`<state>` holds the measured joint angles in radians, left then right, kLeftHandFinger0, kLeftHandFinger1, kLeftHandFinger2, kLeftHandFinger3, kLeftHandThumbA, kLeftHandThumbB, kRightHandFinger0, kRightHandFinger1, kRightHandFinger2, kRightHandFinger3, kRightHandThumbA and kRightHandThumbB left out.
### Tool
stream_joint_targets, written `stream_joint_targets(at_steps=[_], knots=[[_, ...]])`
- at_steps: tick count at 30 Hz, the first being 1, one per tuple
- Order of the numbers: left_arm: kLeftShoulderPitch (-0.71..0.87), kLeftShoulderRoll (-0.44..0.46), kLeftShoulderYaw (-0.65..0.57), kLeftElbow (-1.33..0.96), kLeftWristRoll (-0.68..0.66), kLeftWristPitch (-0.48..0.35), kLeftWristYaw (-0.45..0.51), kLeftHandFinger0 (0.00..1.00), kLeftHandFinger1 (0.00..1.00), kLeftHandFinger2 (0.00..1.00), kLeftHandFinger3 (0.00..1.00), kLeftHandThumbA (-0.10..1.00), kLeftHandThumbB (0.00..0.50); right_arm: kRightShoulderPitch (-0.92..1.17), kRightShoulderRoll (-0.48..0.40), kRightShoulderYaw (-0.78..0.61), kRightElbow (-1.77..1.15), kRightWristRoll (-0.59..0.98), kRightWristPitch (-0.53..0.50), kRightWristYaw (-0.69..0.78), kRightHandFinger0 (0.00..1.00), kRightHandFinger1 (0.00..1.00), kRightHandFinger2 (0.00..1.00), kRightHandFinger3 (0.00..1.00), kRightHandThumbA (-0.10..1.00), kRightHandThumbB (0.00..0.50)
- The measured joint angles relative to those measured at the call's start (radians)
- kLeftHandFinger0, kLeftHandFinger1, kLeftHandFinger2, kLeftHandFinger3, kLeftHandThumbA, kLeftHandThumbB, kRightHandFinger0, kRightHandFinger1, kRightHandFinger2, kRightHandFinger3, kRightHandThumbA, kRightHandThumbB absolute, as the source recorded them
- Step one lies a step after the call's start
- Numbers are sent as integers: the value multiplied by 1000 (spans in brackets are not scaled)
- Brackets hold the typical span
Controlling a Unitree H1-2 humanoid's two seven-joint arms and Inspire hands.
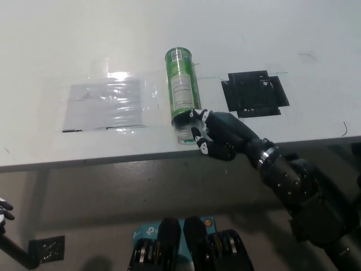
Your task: The robot uses its right hand finger to pull out the chips tray kept inside a container in the middle of the desk
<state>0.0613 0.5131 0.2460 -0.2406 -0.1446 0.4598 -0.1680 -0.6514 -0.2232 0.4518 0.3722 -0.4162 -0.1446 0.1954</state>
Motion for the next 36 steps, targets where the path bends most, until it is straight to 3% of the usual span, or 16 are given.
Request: stream_joint_targets(at_steps=[5, 7, 13, 21, 24, 25, 29, 30, 36], knots=[[-5, 0, -1, 0, 1, 0, -6, 182, 235, 349, 693, -100, 0, 3, -7, -1, 41, -8, -18, -4, 0, 1, 749, 779, -100, 195], [-6, 0, -1, 0, 1, 1, -8, 198, 247, 367, 701, -100, 0, 5, -9, -3, 69, -14, -28, -7, 0, 15, 787, 819, -100, 181], [-5, 0, 0, 0, 1, 1, -12, 219, 268, 384, 700, -100, 0, 12, -3, -3, 103, -31, -36, -13, 0, 0, 794, 799, -100, 177], [-3, 0, 10, -6, -1, 1, -17, 200, 246, 339, 672, -100, 0, 3, 45, 1, 192, -69, -68, -71, 0, 0, 802, 812, -100, 183], [-3, 0, 11, -6, -1, 2, -23, 194, 241, 336, 667, -100, 0, 2, 57, 5, 202, -83, -80, -95, 0, 0, 724, 820, -100, 174], [-3, 0, 12, -6, -1, 2, -23, 193, 242, 337, 670, -100, 0, 3, 58, 9, 199, -89, -79, -98, 0, 0, 583, 826, -100, 175], [-4, 0, 16, -6, -1, 2, -25, 203, 248, 341, 657, -100, 0, 11, 57, 24, 166, -104, -66, -99, 0, 0, 775, 835, -100, 172], [-3, 0, 16, -6, -1, 2, -25, 203, 249, 343, 657, -100, 0, 16, 56, 25, 153, -106, -62, -99, 17, 37, 786, 835, -100, 175], [-3, 0, 20, -8, -2, 2, -25, 188, 240, 330, 677, -100, 0, 103, 36, 24, 34, -106, -41, -69, 0, 0, 832, 816, -100, 169]])
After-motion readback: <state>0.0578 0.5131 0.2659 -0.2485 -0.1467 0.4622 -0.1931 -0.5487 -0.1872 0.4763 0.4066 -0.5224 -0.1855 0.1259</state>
